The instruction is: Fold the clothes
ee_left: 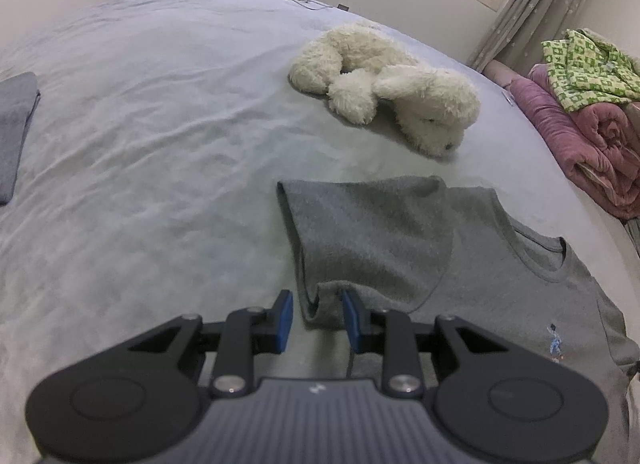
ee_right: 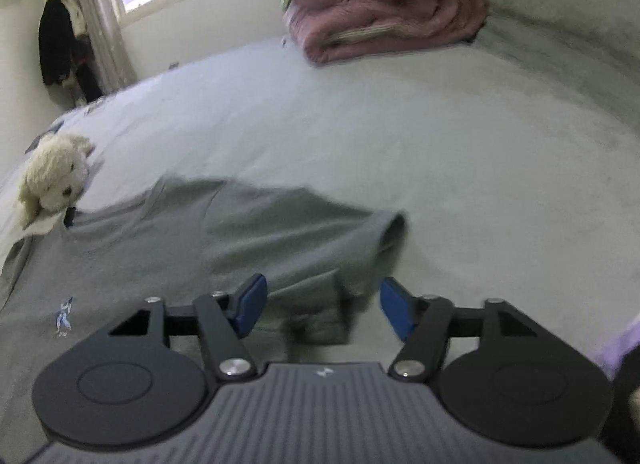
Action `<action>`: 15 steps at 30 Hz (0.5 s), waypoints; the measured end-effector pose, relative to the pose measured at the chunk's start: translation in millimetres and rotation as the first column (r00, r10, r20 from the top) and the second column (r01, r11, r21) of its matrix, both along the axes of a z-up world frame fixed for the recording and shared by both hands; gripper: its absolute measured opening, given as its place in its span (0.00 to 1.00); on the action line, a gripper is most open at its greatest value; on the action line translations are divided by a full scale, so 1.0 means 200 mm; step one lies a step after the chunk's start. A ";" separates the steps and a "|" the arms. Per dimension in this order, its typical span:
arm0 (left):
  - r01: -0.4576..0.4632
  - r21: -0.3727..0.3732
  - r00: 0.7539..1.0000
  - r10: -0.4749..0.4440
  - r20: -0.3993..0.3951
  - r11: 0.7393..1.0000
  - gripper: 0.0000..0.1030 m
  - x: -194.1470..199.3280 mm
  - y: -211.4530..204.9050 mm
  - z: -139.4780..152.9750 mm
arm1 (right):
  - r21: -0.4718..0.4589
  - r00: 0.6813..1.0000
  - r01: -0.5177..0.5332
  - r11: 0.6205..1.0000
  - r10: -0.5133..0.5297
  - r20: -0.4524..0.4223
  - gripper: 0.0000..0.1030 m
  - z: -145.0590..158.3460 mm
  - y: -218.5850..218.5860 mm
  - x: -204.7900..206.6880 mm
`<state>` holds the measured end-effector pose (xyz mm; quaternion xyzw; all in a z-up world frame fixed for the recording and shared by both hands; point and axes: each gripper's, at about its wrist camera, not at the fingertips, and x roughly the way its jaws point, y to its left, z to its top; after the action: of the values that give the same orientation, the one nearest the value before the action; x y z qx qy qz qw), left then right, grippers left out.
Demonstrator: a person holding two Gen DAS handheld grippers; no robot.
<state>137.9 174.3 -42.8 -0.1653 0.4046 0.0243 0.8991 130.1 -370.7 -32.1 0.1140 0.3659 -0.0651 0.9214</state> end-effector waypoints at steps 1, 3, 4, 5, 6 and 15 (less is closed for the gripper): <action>-0.001 0.001 1.000 0.001 -0.001 1.000 0.27 0.00 0.00 0.00 | -0.020 0.999 0.001 1.000 -0.001 -0.042 0.02 -0.04 0.03 0.05; -0.008 -0.002 1.000 0.008 -0.002 1.000 0.27 0.00 0.02 0.00 | -0.091 0.998 0.001 0.996 -0.007 -0.068 0.04 -0.07 0.08 0.04; -0.013 -0.004 1.000 0.013 -0.002 1.000 0.27 0.00 0.03 0.01 | -0.122 0.997 0.005 0.993 -0.015 -0.075 0.04 -0.08 0.10 0.03; -0.017 -0.007 1.000 0.017 -0.003 1.000 0.27 0.00 0.03 0.01 | -0.130 0.998 0.025 0.991 -0.033 -0.058 0.04 -0.05 0.11 -0.01; -0.020 -0.009 1.000 0.020 -0.005 1.000 0.27 0.00 0.04 0.01 | -0.131 0.999 0.037 0.991 -0.041 -0.030 0.04 -0.02 0.11 -0.06; -0.024 0.010 0.999 0.024 -0.022 1.000 0.27 0.00 0.04 0.00 | -0.262 0.995 0.031 0.965 -0.055 -0.085 0.04 -0.15 0.17 -0.03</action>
<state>137.5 182.0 -43.5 -0.1655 0.4123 0.0388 0.8950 124.0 -336.0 -61.1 -0.0033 0.3932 -0.1376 0.9091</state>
